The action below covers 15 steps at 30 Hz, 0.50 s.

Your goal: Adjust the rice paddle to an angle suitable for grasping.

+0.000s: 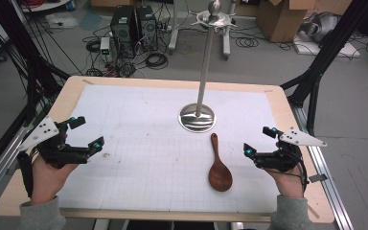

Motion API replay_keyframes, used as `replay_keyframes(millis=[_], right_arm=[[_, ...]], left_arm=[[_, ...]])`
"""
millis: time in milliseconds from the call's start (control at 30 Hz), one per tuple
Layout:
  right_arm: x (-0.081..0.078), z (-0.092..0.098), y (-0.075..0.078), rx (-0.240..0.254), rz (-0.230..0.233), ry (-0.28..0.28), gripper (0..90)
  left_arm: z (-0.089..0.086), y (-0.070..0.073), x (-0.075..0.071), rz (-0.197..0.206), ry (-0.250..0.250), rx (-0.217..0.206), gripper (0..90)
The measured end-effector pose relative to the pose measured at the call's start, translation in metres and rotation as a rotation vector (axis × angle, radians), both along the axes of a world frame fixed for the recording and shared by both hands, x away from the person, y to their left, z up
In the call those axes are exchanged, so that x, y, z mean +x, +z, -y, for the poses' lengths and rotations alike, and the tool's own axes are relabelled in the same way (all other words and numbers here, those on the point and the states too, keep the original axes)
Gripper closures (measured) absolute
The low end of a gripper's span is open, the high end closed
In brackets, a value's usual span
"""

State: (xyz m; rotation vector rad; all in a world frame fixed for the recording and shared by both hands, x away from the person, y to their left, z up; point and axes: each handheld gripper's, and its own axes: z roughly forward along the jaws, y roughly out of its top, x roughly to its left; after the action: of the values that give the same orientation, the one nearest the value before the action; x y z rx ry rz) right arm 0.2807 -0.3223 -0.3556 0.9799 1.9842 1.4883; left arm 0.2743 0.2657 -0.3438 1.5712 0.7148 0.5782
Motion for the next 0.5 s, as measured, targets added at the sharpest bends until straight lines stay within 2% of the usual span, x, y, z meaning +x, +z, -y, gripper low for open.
replay_keyframes(millis=[67, 167, 333, 500], right_arm=[[0.000, -0.001, 0.000, -0.008, 0.000, 0.001, 2.4], [0.001, -0.003, -0.001, -0.020, 0.004, 0.005, 2.6], [0.004, -0.012, -0.004, -0.044, -0.004, 0.033, 4.8], [0.004, -0.018, -0.005, -0.030, 0.010, 0.042, 8.0]], left_arm=[[-0.004, -0.004, 0.001, -0.005, 0.022, -0.007, 1.7], [-0.007, -0.004, 0.000, -0.006, 0.030, -0.018, 1.7], [-0.005, -0.003, -0.002, -0.005, 0.020, -0.014, 1.7], [-0.001, -0.005, -0.002, -0.010, 0.017, -0.001, 1.7]])
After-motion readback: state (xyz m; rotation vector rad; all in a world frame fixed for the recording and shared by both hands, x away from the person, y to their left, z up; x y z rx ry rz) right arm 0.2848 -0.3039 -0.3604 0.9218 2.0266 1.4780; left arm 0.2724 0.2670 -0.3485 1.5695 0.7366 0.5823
